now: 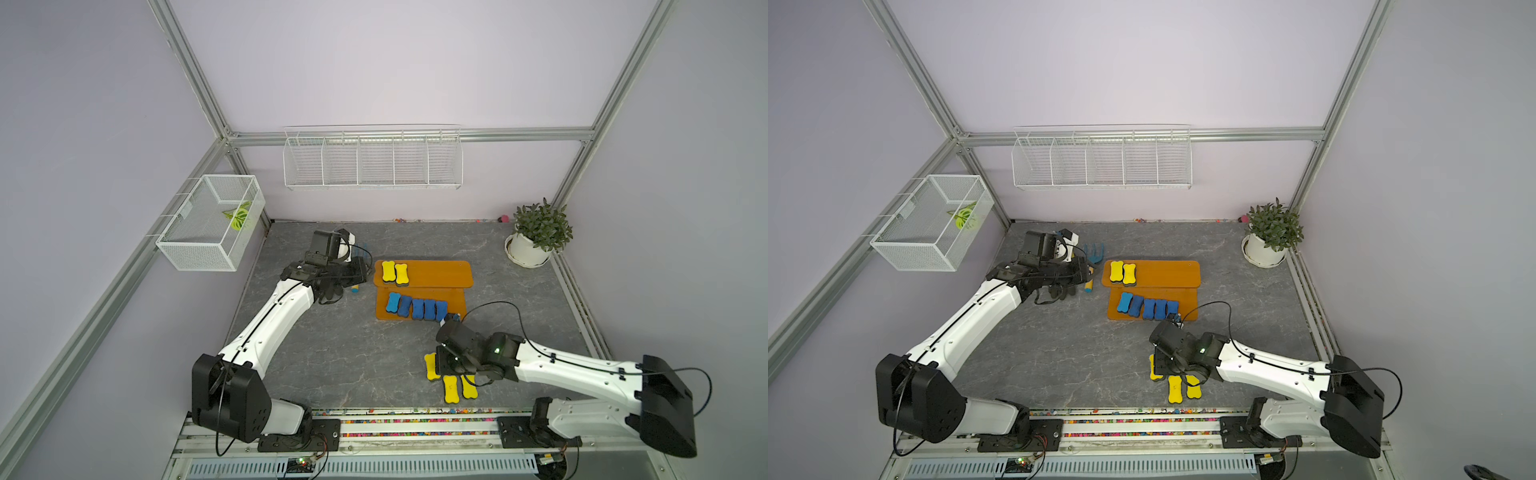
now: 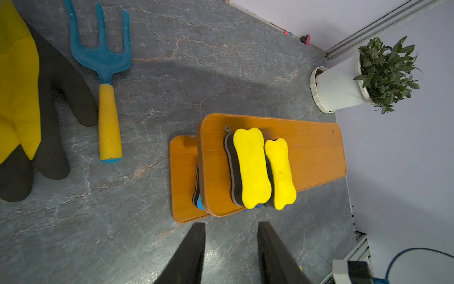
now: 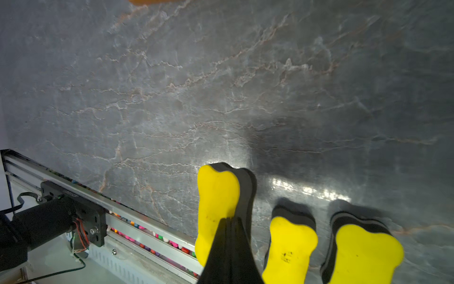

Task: Remove the whiteboard erasers from the shelf
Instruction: Place the whiteboard eraser at the center of the board.

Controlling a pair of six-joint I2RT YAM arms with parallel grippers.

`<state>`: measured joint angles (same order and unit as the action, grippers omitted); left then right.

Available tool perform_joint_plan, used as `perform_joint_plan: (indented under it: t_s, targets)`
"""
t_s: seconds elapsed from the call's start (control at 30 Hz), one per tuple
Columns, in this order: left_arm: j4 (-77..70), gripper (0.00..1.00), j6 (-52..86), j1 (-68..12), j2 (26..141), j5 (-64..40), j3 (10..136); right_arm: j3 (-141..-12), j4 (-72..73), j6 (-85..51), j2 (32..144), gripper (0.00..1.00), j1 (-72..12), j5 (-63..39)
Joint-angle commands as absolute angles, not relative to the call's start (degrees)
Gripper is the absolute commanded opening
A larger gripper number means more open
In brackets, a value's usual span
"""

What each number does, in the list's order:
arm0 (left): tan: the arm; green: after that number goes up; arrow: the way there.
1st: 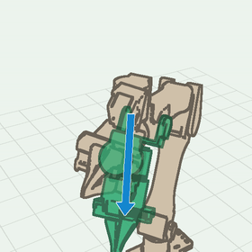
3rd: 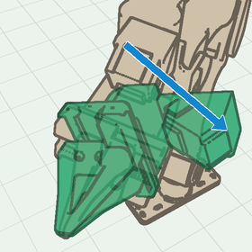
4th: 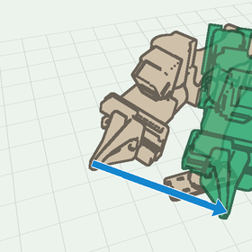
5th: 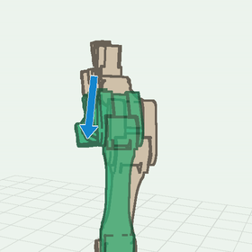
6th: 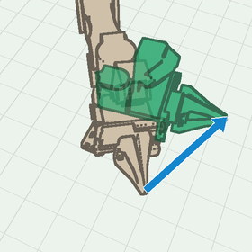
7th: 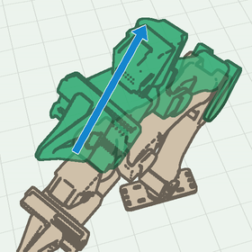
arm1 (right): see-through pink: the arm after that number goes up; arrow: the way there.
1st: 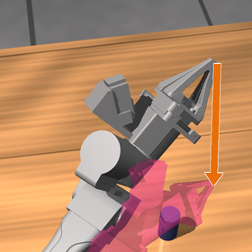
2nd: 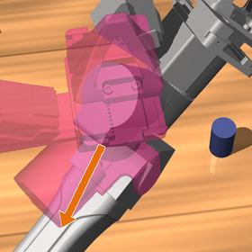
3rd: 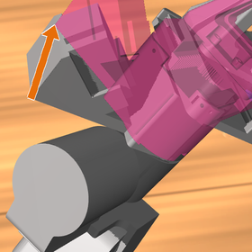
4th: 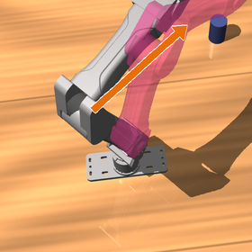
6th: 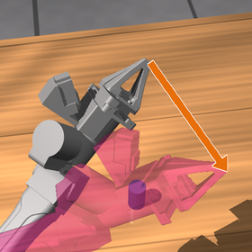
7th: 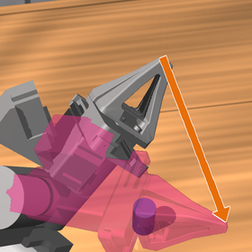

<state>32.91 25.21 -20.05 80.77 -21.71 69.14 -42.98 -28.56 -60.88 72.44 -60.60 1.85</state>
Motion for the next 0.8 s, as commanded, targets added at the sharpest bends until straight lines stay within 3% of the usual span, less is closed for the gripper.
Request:
perform_joint_plan:
  t_s: [0.0,0.77]
  targets:
    - [32.5,0.41,24.5,-20.4,79.9,-21.5,68.5,-41.4,-23.9,-62.7,74.5,0.00,-61.5,-0.6]
    - [32.4,0.41,24.4,-20.3,80.4,-21.3,68.6,-37.7,-26.9,-68.0,73.4,0.00,-67.9,1.1]
